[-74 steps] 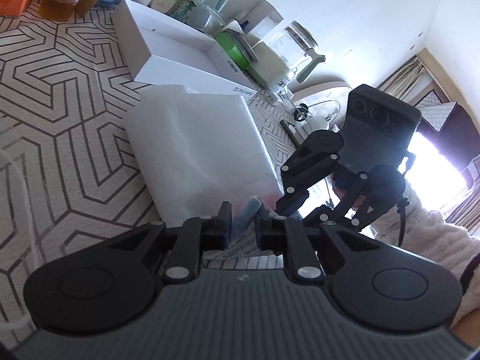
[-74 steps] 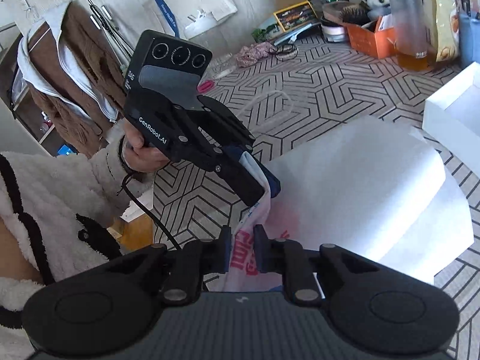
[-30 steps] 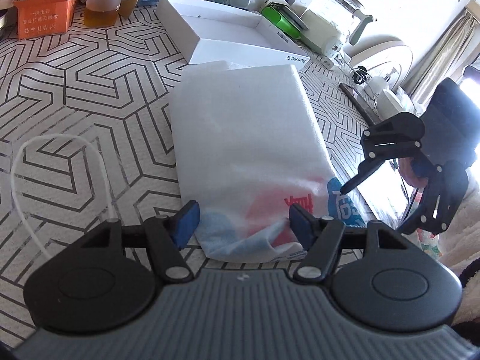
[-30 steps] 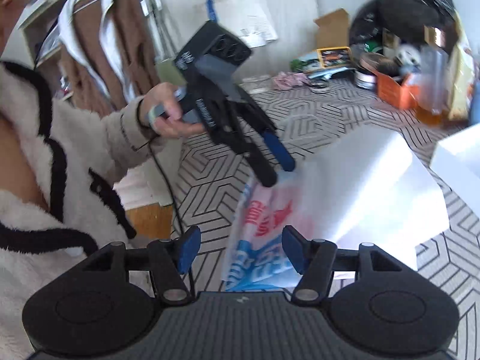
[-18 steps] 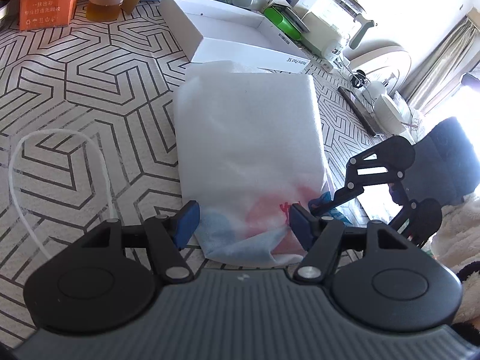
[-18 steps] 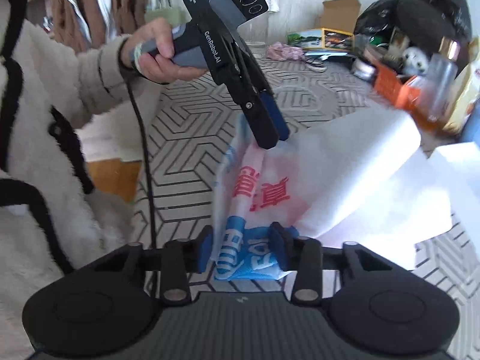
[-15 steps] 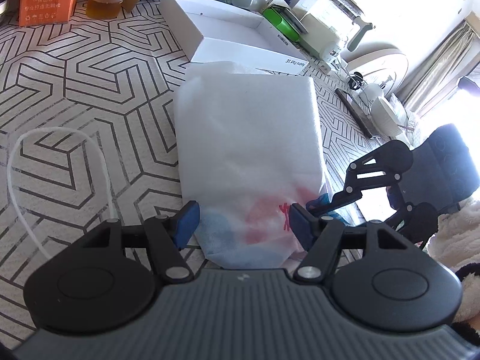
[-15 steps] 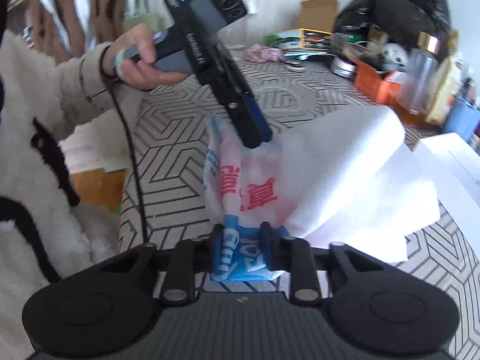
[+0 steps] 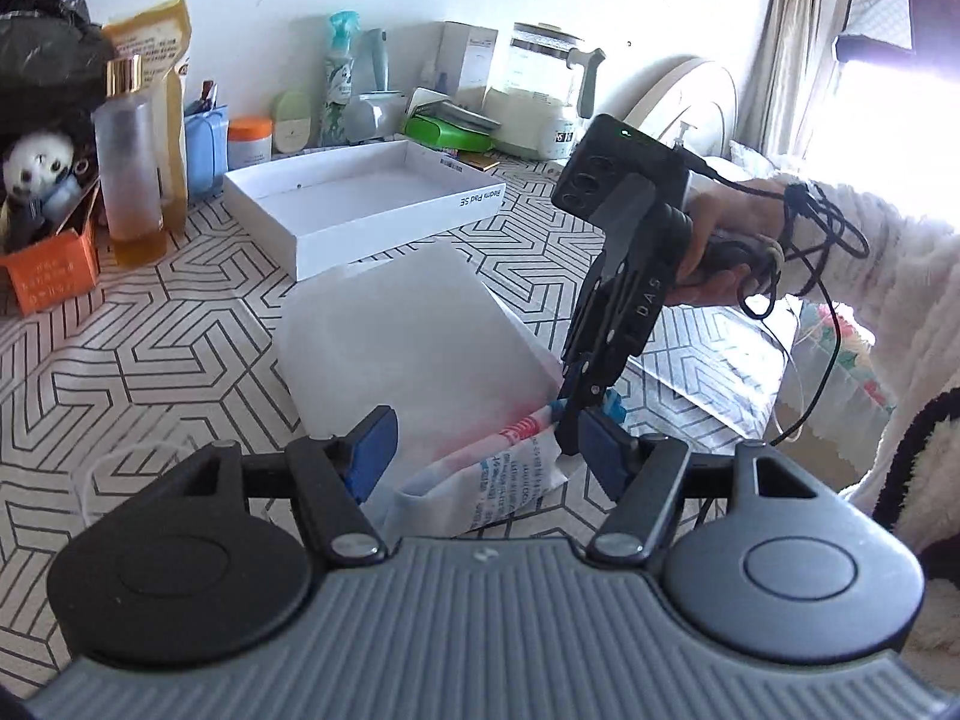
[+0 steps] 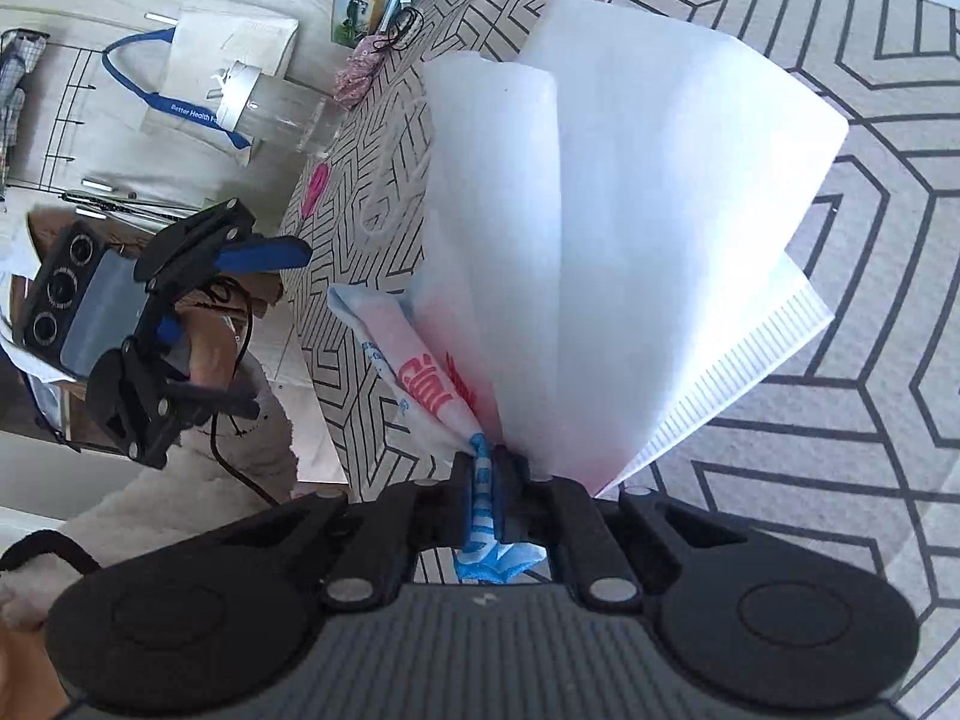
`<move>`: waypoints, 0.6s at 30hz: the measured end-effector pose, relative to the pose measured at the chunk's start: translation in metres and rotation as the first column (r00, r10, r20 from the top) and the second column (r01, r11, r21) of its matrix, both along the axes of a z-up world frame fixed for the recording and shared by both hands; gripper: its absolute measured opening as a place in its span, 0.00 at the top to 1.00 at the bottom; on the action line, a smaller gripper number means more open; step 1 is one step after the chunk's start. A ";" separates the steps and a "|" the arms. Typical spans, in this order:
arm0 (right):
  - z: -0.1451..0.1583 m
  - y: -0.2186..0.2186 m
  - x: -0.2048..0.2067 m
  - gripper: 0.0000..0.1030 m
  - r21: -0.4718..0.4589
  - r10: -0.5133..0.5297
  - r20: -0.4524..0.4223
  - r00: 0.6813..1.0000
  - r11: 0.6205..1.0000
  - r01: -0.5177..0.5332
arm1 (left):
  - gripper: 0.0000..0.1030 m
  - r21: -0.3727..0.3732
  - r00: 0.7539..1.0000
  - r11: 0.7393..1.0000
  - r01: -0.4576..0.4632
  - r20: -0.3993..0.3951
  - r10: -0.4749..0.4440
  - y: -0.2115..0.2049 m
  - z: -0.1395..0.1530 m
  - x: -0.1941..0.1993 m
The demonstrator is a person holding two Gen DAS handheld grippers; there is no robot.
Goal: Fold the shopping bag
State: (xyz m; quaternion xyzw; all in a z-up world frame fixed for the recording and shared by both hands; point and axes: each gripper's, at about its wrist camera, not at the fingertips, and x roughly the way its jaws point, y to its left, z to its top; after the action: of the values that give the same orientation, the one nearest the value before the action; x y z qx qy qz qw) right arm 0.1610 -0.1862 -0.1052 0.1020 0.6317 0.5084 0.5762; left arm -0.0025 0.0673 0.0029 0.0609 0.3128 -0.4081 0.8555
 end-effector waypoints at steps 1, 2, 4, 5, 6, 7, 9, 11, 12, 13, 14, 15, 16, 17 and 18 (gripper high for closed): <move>-0.002 -0.001 0.001 0.96 0.005 -0.001 -0.012 1.000 1.000 0.001 | 0.35 0.019 1.000 1.000 -0.010 0.001 0.010 -0.005 -0.002 0.002; -0.002 -0.001 0.000 0.96 0.008 -0.002 -0.015 1.000 1.000 0.002 | 0.35 0.039 1.000 0.999 -0.024 -0.004 0.024 -0.011 -0.004 0.006; -0.002 -0.001 -0.002 0.96 0.010 -0.005 -0.013 1.000 1.000 0.005 | 0.36 0.097 0.998 0.994 -0.055 -0.037 0.059 -0.021 -0.013 0.015; -0.002 -0.001 -0.002 0.96 0.011 -0.007 -0.011 1.000 1.000 0.007 | 0.38 0.145 0.993 0.987 -0.072 -0.077 0.084 -0.026 -0.020 0.022; -0.002 -0.001 -0.003 0.96 0.012 -0.008 -0.008 1.000 1.000 0.008 | 0.47 0.164 0.989 0.982 -0.091 -0.104 0.109 -0.026 -0.026 0.029; -0.002 -0.002 -0.004 0.96 0.015 -0.009 -0.004 1.000 1.000 0.010 | 0.47 0.170 0.983 0.979 -0.111 -0.125 0.133 -0.024 -0.032 0.035; -0.001 -0.004 -0.009 0.96 0.030 -0.022 0.011 1.000 0.999 0.022 | 0.48 0.164 0.970 0.975 -0.148 -0.169 0.175 -0.019 -0.039 0.046; 0.002 -0.005 -0.016 0.95 0.052 -0.030 0.058 0.998 0.998 0.027 | 0.50 0.136 0.958 0.975 -0.173 -0.207 0.199 -0.012 -0.039 0.052; 0.004 -0.006 -0.020 0.94 0.064 -0.036 0.087 0.996 0.998 0.030 | 0.50 0.131 0.955 0.975 -0.180 -0.215 0.205 -0.011 -0.040 0.054; 0.006 -0.006 -0.024 0.92 0.072 -0.037 0.123 0.992 0.997 0.029 | 0.50 0.127 0.951 0.974 -0.187 -0.223 0.212 -0.010 -0.041 0.056; 0.014 -0.006 -0.032 0.86 0.072 -0.041 0.194 0.980 0.997 0.027 | 0.50 0.126 0.949 0.973 -0.192 -0.228 0.216 -0.009 -0.041 0.057; 0.025 -0.007 -0.045 0.80 0.071 -0.054 0.297 0.953 0.997 0.035 | 0.50 0.129 0.948 0.972 -0.195 -0.229 0.220 -0.009 -0.041 0.057; 0.037 -0.007 -0.057 0.67 0.070 -0.066 0.395 0.916 0.997 0.042 | 0.50 0.134 0.947 0.971 -0.197 -0.229 0.224 -0.009 -0.041 0.057; 0.048 -0.007 -0.072 0.66 0.074 -0.071 0.503 0.862 0.997 0.039 | 0.50 0.138 0.946 0.970 -0.200 -0.232 0.228 -0.009 -0.042 0.059; 0.060 -0.004 -0.092 0.66 0.081 -0.068 0.619 0.782 0.996 0.022 | 0.50 0.141 0.945 0.970 -0.199 -0.236 0.228 -0.009 -0.042 0.060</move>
State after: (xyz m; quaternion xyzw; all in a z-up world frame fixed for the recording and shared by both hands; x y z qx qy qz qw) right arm 0.0693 -0.1905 -0.0450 -0.0361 0.3865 0.5213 0.7600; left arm 0.0576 0.0583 -0.0388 0.0236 0.4460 -0.2986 0.8435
